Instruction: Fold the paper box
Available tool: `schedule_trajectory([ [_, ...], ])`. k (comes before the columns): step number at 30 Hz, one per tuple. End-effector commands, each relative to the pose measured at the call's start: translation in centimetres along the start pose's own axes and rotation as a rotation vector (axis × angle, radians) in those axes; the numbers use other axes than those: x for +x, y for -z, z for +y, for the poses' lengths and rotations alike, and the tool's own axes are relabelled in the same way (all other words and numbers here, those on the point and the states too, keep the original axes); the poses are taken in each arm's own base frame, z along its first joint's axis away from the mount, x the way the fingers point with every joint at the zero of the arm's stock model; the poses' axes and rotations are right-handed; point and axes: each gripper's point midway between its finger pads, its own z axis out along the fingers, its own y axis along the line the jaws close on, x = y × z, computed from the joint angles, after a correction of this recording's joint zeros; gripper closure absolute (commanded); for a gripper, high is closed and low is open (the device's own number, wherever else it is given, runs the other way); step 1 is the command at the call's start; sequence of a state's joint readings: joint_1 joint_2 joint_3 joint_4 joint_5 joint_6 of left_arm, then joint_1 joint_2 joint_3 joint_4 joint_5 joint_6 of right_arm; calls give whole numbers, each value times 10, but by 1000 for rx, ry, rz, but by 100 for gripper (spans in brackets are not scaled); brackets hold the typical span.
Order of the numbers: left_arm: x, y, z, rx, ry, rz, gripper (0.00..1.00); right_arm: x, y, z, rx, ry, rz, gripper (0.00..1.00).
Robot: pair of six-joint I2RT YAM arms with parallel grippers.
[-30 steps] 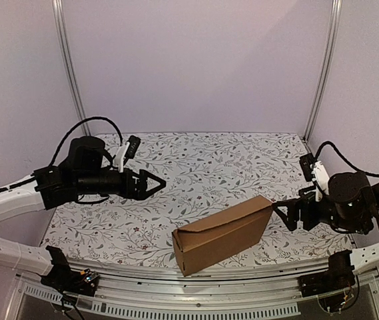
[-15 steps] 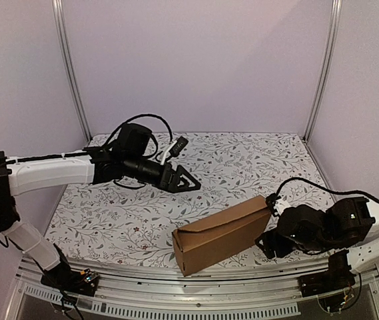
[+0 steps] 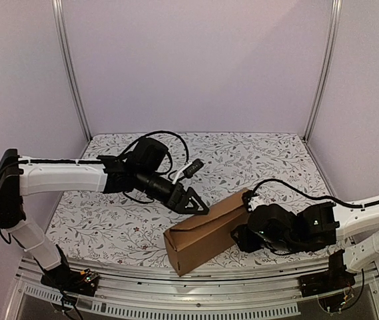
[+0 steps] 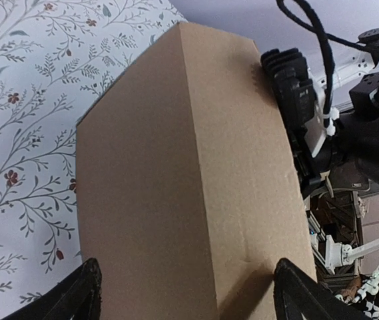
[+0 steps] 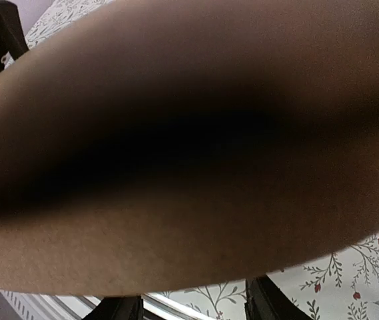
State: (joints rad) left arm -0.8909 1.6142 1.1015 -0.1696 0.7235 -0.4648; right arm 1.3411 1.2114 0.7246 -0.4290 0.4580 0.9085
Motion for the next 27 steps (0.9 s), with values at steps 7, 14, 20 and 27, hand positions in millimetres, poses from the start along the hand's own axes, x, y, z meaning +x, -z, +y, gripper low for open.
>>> schedule_trajectory([
  [7,26,15,17,-160,56,-14,14,-57,-53,24,-10,51,-112,47],
  [14,31,25,40,-292,101,-44,14,-94,-83,43,-53,146,-106,46],
  [20,36,48,66,-435,148,-75,13,-103,-100,51,-49,219,-67,46],
  [27,24,86,60,-507,129,-139,13,-98,-105,45,-11,253,-40,44],
])
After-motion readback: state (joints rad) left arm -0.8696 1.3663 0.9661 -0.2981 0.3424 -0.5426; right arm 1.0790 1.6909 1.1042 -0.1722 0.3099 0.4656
